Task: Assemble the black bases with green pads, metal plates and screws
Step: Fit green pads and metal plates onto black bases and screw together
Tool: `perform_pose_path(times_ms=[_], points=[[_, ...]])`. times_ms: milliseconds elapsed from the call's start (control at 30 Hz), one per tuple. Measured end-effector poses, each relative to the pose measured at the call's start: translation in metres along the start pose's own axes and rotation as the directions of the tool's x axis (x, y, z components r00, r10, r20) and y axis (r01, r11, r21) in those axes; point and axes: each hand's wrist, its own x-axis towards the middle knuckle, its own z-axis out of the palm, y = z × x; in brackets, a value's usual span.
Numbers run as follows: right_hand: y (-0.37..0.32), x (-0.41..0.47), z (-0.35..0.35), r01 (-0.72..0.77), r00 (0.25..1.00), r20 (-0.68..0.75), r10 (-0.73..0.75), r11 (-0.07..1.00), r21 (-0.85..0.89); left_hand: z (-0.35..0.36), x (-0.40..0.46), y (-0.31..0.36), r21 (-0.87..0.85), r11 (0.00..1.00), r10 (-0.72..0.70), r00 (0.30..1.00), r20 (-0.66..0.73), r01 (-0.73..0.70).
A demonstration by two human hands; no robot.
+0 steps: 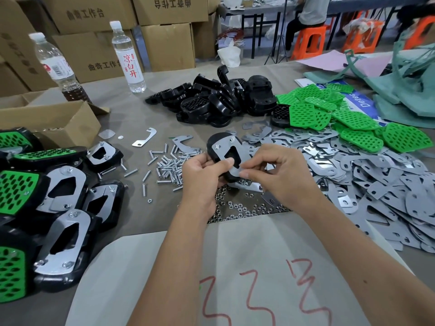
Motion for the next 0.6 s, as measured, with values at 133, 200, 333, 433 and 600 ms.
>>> perform_pose_path(times_ms=[133, 200, 333, 433, 600], points=[[-0.0009, -0.0002, -0.0046, -0.029, 0.998, 0.055, 0.027, 0.999, 0.025, -0.0002, -0.0003, 0.0, -0.023, 1.0, -0.01, 1.0, -0.009, 0.01], [-0.0023, -0.0002, -0.0039, -0.026, 0.999, 0.046, 0.024, 0.999, 0.036, -0.0002, -0.0003, 0.0001, -0.021, 1.0, -0.01, 1.0, -0.008, 0.01], [-0.0031, -0.0004, -0.0032, -0.054, 0.998, 0.022, 0.052, 0.995, 0.086, -0.0002, 0.0001, 0.0002, -0.02, 1.0, -0.005, 1.0, -0.006, 0.005], [-0.0019, 0.0, -0.0038, -0.071, 0.997, 0.008, 0.071, 0.994, 0.082, 0.0002, 0.0006, 0.0001, -0.018, 1.0, -0.003, 1.0, -0.009, 0.003], [-0.0009, 0.0014, -0.0061, -0.059, 0.998, 0.032, 0.058, 0.997, 0.047, 0.0006, 0.0011, 0.0003, -0.014, 1.0, -0.007, 1.0, -0.014, 0.006]])
